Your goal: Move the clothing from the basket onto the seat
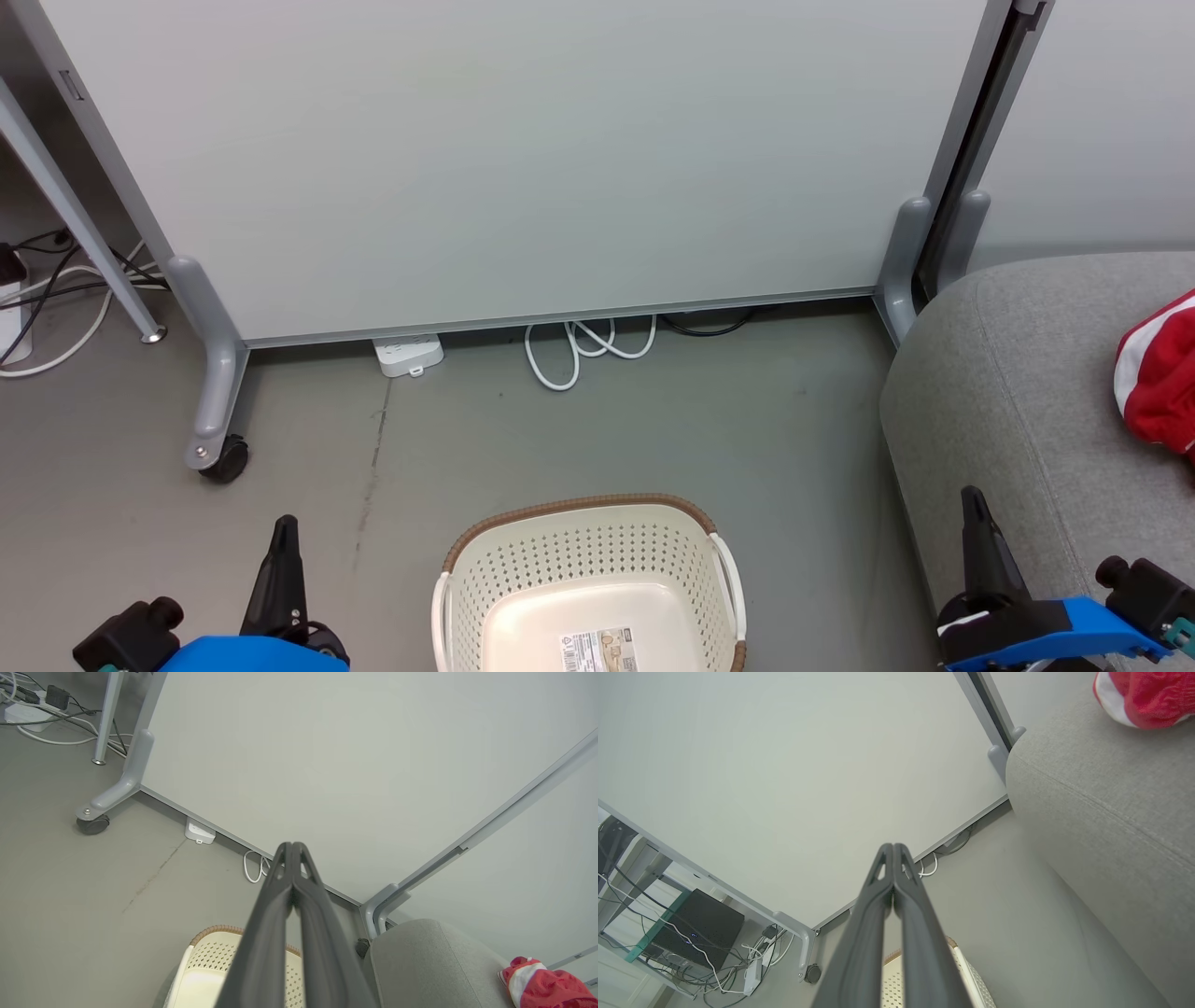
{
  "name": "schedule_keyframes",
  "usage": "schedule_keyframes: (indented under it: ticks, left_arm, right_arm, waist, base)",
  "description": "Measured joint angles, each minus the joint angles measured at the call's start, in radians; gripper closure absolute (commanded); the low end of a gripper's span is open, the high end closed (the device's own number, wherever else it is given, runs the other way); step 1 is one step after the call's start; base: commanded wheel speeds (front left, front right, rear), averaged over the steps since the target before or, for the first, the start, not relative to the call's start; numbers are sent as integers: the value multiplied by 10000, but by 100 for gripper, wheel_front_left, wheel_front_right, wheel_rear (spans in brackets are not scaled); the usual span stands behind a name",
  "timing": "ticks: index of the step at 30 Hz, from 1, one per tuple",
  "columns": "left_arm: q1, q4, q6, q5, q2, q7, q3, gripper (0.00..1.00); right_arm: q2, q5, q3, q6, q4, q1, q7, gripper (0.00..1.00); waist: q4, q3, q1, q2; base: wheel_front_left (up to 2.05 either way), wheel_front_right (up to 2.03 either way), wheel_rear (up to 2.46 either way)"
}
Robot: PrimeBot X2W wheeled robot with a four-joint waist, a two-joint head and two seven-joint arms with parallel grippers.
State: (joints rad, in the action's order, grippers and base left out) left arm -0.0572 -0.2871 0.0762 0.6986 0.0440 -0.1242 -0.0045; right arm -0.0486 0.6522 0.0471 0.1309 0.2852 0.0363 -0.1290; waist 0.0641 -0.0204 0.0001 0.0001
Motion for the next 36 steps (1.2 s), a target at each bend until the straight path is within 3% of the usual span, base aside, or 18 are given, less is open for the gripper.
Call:
schedule_keyframes:
  ticks: [36]
  left_arm:
    - [-191,190,236,4328,10,1139,581,100]
  right_arm:
    - [-2,4525,318,0,-167,244,1141,100]
  waist:
    - [-240,87,0,0]
  base:
    - [0,0,0]
